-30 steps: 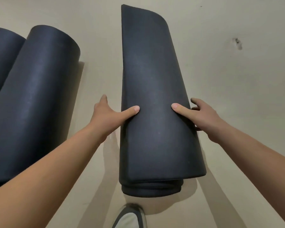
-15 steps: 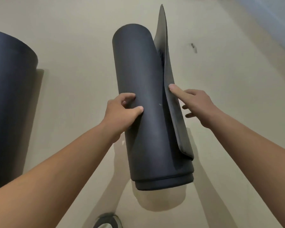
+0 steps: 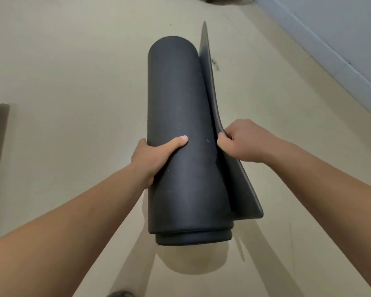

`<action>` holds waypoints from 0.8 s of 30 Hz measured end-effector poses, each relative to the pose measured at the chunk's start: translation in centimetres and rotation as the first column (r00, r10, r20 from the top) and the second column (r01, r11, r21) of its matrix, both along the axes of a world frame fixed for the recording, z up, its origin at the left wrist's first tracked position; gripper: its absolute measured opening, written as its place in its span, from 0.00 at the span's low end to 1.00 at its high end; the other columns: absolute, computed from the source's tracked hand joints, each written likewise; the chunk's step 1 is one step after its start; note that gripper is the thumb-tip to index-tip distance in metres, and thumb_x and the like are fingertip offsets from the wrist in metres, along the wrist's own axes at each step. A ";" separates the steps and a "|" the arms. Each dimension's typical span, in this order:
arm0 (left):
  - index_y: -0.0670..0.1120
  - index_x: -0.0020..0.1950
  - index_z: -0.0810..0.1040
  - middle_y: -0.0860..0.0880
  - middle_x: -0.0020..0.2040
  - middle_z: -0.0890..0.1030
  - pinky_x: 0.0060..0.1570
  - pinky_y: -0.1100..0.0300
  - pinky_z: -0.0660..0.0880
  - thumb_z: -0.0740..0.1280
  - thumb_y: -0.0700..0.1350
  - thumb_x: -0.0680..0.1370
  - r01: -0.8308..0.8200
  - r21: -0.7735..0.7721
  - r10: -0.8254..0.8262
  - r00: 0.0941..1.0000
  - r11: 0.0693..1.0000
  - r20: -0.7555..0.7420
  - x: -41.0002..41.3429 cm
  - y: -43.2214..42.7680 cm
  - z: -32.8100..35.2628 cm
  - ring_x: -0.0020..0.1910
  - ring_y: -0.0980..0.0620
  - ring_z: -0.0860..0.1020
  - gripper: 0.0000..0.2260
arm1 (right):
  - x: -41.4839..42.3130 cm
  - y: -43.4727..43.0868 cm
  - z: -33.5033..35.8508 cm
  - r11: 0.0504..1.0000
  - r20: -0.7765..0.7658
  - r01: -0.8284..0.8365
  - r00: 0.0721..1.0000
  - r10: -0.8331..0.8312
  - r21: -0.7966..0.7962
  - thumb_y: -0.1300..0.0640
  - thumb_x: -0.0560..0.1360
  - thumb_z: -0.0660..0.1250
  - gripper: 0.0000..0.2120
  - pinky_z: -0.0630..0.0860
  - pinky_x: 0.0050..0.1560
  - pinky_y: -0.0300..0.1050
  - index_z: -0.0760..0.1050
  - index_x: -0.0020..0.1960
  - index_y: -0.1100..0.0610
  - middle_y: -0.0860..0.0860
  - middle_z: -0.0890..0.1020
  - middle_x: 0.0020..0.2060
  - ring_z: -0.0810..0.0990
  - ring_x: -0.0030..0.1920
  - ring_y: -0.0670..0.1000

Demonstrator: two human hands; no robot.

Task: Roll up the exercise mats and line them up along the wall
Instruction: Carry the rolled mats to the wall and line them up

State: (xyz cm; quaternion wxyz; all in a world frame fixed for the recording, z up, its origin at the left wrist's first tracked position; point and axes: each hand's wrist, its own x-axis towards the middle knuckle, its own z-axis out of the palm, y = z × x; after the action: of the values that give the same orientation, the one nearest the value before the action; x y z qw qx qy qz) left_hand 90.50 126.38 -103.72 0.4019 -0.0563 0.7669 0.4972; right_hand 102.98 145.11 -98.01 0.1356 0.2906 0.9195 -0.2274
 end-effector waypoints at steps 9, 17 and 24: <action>0.55 0.68 0.72 0.56 0.60 0.80 0.61 0.46 0.81 0.83 0.72 0.49 0.478 -0.193 -0.513 0.826 0.857 -0.232 3.8 7.7 1.2 0.58 0.48 0.81 0.52 | 10.5 -2.0 -2.9 0.929 0.008 0.358 0.933 -0.358 -0.091 0.54 0.86 0.58 0.24 0.68 0.33 0.49 0.64 0.32 0.59 0.58 0.72 0.29 0.74 0.32 0.58; 0.57 0.80 0.56 0.46 0.64 0.78 0.64 0.36 0.75 0.76 0.77 0.56 0.694 -0.675 -0.908 -0.076 0.249 -0.413 14.0 20.1 2.4 0.63 0.38 0.78 0.58 | 19.3 -2.9 -6.0 0.314 0.161 0.823 0.431 -0.888 -0.473 0.46 0.87 0.56 0.18 0.81 0.60 0.65 0.74 0.47 0.58 0.55 0.78 0.43 0.83 0.47 0.56; 0.52 0.85 0.34 0.31 0.81 0.55 0.75 0.28 0.59 0.76 0.70 0.69 0.449 -0.890 -0.663 -0.641 0.085 -0.387 19.5 22.5 0.8 0.80 0.30 0.57 0.63 | 24.0 -0.3 -5.8 0.662 0.584 0.670 0.699 -0.412 -0.336 0.33 0.82 0.62 0.37 0.56 0.83 0.56 0.52 0.86 0.38 0.43 0.49 0.87 0.55 0.85 0.52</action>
State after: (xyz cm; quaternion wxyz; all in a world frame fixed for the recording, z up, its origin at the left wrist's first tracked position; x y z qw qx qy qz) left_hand 109.98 148.84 -102.96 0.0280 0.7585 0.6438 -0.0966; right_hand 127.03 144.85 -103.85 0.3463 0.5552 0.6259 -0.4243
